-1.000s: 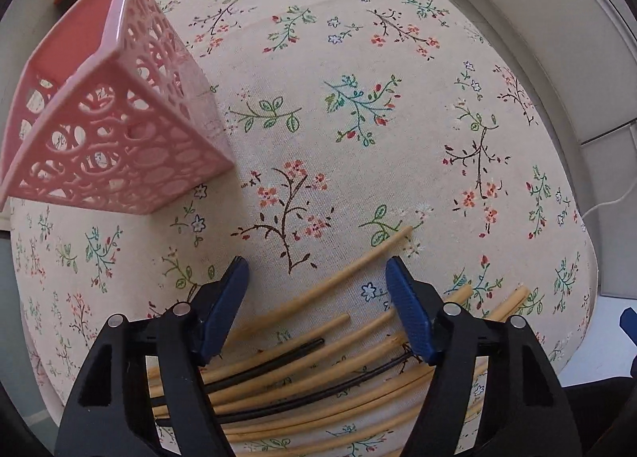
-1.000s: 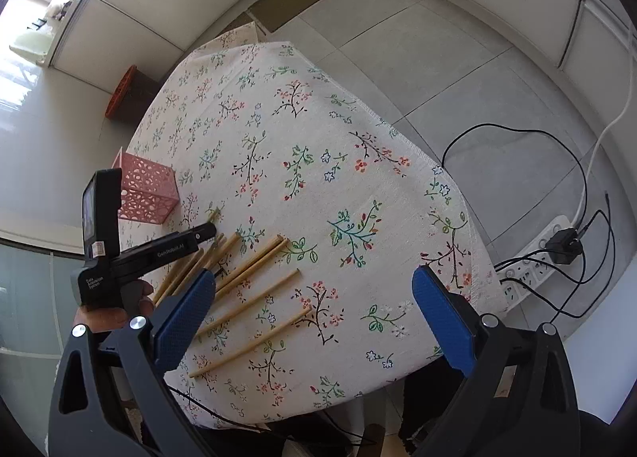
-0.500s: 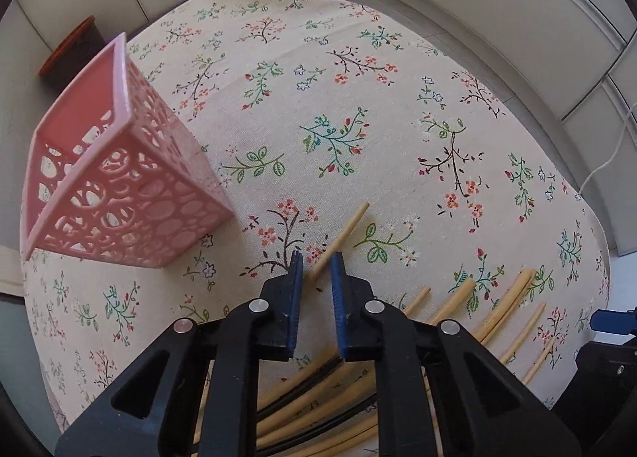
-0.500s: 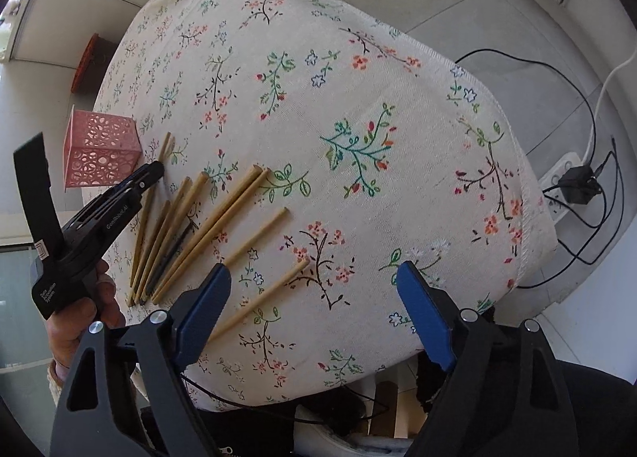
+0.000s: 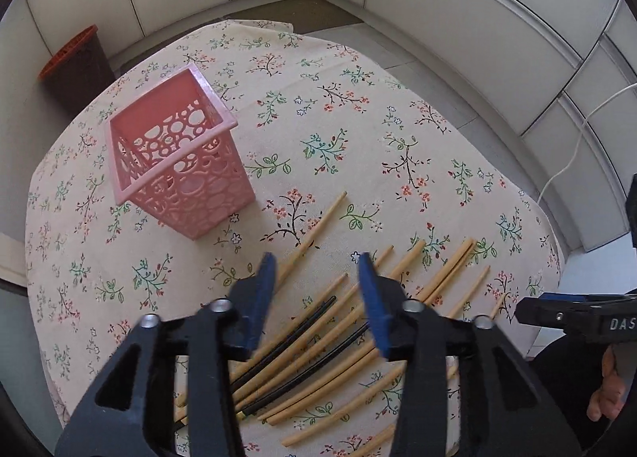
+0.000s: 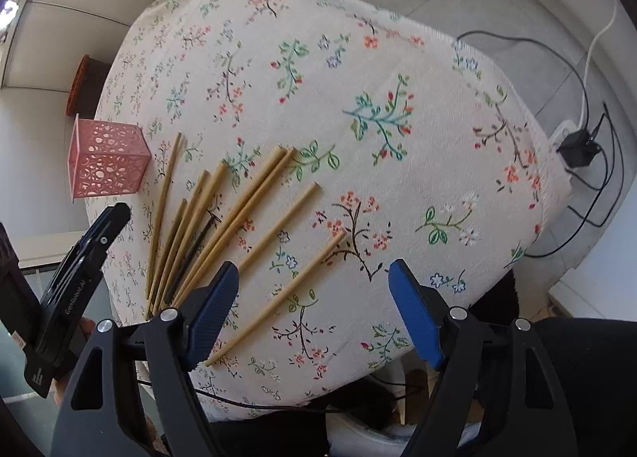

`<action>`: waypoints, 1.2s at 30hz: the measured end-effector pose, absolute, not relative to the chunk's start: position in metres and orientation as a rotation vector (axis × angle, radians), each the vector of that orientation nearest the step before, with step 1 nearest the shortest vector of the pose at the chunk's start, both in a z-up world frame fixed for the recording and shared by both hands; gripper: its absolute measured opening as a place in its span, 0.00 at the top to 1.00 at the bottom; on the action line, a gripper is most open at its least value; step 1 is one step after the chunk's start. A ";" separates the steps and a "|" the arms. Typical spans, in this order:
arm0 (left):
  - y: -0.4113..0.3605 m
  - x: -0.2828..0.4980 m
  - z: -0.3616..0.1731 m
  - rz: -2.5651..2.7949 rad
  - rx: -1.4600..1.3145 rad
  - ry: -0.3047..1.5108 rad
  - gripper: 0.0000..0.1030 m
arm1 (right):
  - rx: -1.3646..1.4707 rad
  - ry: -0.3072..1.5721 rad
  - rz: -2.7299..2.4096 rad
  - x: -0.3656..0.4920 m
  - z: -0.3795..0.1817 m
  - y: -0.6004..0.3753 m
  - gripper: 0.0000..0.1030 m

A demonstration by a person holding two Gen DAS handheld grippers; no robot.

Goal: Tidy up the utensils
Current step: 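Lower the left tool onto the chopsticks and close it on one chopstick, then close the right tool on a wooden chopstick while the left tool lifts its chopstick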

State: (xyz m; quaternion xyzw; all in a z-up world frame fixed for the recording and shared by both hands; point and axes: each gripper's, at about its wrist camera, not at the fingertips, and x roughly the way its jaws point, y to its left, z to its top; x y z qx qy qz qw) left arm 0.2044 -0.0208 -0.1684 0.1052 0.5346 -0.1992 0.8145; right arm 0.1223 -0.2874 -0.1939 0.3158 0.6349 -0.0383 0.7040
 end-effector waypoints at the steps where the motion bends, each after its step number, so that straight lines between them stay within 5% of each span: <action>1: -0.023 0.211 -0.170 -0.429 0.231 1.133 0.43 | 0.684 1.392 -0.092 0.123 -0.190 -0.289 0.26; 14: -0.077 0.272 -0.233 -0.409 0.438 1.288 0.45 | 0.726 1.399 -0.045 0.137 -0.208 -0.322 0.26; 17: -0.068 0.275 -0.238 -0.444 0.385 1.315 0.56 | 0.762 1.423 -0.030 0.136 -0.213 -0.325 0.26; 22: -0.051 0.266 -0.234 -0.476 0.393 1.297 0.88 | 0.789 1.437 -0.052 0.134 -0.219 -0.329 0.26; 29: -0.043 0.244 -0.233 -0.478 0.438 1.178 0.90 | 0.749 1.417 -0.098 0.130 -0.216 -0.327 0.26; 36: -0.023 0.201 -0.175 -0.478 0.389 0.992 0.92 | 0.671 1.381 -0.111 0.131 -0.209 -0.312 0.26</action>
